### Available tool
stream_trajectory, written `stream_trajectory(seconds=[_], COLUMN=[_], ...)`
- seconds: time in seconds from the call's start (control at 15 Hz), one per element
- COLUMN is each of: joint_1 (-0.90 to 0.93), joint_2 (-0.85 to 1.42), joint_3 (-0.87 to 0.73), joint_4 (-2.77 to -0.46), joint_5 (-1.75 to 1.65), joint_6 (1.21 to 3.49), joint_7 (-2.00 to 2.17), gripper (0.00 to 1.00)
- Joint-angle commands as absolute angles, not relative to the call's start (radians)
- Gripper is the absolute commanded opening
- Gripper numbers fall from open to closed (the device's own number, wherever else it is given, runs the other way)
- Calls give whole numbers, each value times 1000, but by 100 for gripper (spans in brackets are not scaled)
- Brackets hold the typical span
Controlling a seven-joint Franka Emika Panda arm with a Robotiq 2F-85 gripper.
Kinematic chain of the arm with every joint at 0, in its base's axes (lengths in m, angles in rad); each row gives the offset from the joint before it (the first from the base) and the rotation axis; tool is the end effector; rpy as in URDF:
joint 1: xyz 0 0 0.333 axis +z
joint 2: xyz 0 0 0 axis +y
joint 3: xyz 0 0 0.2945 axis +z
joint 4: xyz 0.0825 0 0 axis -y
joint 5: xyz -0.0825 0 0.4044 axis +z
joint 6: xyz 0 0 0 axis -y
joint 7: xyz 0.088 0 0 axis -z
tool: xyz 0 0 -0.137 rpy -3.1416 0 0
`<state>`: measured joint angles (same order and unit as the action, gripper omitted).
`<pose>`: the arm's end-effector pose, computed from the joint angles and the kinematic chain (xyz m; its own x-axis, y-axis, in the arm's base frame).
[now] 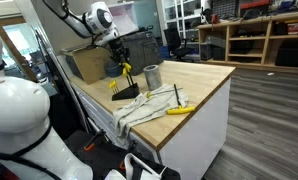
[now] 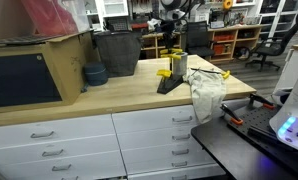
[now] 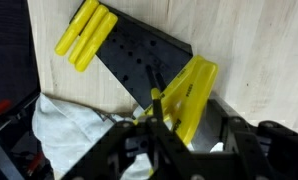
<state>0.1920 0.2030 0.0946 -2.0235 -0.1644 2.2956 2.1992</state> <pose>0.5860 0.1647 0.2939 -0.2400 -0.9694 0.0516 -0.9654 0.2327 -0.1177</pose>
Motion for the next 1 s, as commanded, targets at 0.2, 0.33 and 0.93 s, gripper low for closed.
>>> stream_trajectory(seconds=[0.2, 0.33, 0.93], joint_1=[207, 213, 226], joint_2=[187, 177, 155], joint_3=[90, 89, 90], joint_4=[-1980, -1990, -2040], joint_5=[-122, -127, -184], joint_6=[2285, 2287, 2287], joint_7=[2270, 2318, 2480], gripper=[3, 5, 6])
